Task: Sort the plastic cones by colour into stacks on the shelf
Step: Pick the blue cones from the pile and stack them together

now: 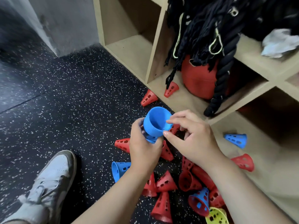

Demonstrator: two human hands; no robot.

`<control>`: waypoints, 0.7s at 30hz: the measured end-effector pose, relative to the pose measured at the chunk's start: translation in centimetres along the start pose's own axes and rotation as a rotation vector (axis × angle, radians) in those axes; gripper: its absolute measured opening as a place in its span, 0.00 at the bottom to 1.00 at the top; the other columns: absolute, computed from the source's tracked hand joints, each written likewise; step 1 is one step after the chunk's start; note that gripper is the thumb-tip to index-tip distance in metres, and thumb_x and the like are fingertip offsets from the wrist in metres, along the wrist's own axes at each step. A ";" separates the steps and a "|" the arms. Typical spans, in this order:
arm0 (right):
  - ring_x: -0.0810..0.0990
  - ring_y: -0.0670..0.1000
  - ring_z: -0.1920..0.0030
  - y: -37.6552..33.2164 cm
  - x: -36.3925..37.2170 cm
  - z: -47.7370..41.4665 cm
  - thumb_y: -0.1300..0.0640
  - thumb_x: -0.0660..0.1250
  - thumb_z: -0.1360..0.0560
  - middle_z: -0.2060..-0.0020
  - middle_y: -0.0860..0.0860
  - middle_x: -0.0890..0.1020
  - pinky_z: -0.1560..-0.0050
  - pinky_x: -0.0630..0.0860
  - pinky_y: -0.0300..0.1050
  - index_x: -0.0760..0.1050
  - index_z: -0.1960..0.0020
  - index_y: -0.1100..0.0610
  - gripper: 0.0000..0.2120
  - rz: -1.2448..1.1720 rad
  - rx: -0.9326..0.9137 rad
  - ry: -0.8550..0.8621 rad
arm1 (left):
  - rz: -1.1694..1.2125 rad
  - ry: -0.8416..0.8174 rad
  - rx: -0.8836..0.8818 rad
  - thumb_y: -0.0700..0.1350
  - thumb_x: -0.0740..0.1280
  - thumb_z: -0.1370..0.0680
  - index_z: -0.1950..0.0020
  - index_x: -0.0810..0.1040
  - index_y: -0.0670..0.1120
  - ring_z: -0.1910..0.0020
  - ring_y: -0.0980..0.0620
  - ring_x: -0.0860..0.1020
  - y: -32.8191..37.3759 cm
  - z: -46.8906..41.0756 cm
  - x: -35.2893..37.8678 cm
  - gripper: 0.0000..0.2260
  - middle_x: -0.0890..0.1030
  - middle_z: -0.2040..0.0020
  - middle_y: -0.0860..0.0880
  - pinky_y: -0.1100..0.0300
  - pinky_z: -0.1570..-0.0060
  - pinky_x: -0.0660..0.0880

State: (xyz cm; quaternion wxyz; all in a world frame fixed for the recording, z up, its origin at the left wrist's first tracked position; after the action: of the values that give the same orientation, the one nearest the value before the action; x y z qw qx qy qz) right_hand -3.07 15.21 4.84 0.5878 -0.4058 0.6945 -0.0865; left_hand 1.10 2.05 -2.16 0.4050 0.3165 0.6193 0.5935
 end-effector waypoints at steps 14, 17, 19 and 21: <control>0.74 0.43 0.66 -5.2 -4.6 2.7 0.54 0.75 0.28 0.55 0.40 0.79 0.60 0.73 0.35 0.82 0.52 0.48 0.05 -0.158 0.300 0.220 | -0.483 -0.512 0.298 0.42 0.77 0.34 0.38 0.68 0.57 0.51 0.68 0.76 11.2 -3.4 -7.9 0.30 0.78 0.48 0.61 0.71 0.55 0.71; 0.74 0.32 0.65 -5.9 -5.3 3.2 0.53 0.74 0.27 0.55 0.39 0.78 0.62 0.66 0.26 0.82 0.50 0.49 0.06 -0.113 0.335 0.174 | -0.645 -0.607 0.362 0.44 0.79 0.34 0.37 0.68 0.56 0.52 0.62 0.78 13.8 -4.8 -10.1 0.30 0.79 0.50 0.60 0.62 0.54 0.76; 0.73 0.30 0.64 -6.1 -5.3 3.6 0.53 0.74 0.27 0.55 0.40 0.78 0.62 0.65 0.25 0.82 0.50 0.51 0.07 -0.100 0.353 0.159 | -0.710 -0.622 0.381 0.44 0.79 0.34 0.38 0.69 0.56 0.53 0.60 0.79 14.7 -5.7 -11.3 0.30 0.79 0.51 0.59 0.62 0.56 0.75; 0.74 0.32 0.65 -6.2 -4.9 4.0 0.53 0.74 0.27 0.57 0.39 0.77 0.64 0.65 0.26 0.83 0.49 0.51 0.07 -0.090 0.372 0.149 | -0.725 -0.604 0.384 0.44 0.79 0.34 0.38 0.69 0.55 0.53 0.60 0.78 15.1 -6.7 -12.3 0.30 0.79 0.51 0.59 0.64 0.59 0.73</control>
State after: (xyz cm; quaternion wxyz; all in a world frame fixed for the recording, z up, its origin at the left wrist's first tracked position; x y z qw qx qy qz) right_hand 3.20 15.86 11.04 0.5953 -0.3132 0.6893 -0.2690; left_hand -0.30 -10.47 14.09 0.6804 0.3075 0.6425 0.1724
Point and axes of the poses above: each hand's wrist, its own z-axis away from the middle knuckle, its own x-axis out of the palm, y = z × x, the point moved 1 cm from there along -z, towards the middle knuckle
